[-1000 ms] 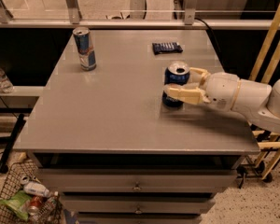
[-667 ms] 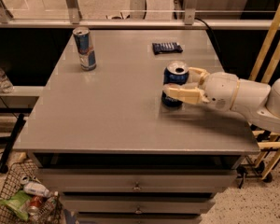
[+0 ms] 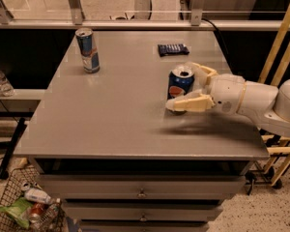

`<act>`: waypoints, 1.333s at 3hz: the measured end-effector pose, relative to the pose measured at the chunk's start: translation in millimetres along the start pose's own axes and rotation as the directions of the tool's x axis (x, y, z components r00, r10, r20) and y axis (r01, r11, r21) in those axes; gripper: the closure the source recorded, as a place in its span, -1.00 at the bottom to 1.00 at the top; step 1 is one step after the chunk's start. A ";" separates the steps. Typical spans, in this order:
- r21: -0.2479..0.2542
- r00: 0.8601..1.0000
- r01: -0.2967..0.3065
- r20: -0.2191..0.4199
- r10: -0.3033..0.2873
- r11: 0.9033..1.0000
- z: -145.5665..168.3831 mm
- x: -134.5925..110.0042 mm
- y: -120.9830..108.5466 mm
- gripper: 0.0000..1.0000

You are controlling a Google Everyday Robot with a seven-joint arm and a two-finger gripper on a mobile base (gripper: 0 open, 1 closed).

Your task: Place pepsi can upright

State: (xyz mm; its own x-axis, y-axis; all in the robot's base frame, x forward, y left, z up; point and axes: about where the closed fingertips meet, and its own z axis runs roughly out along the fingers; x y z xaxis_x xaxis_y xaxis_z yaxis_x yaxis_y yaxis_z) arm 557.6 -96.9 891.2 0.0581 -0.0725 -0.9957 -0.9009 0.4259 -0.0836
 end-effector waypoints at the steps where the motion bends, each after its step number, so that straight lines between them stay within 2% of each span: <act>1: 0.000 1.000 0.000 0.000 0.000 1.000 0.1 -0.1 0.1 -1.00; 2: -0.007 0.999 0.023 -0.036 -0.023 1.000 -8.4 -7.1 4.6 -1.00; 3: 0.006 0.987 0.061 -0.147 -0.060 0.998 -36.5 -17.8 11.6 -1.00; 4: 0.050 0.960 0.115 -0.262 -0.098 0.992 -68.5 -32.2 15.6 -1.00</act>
Offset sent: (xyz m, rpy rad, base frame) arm -0.0194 -0.0191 0.0159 -0.1056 -0.0094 0.0015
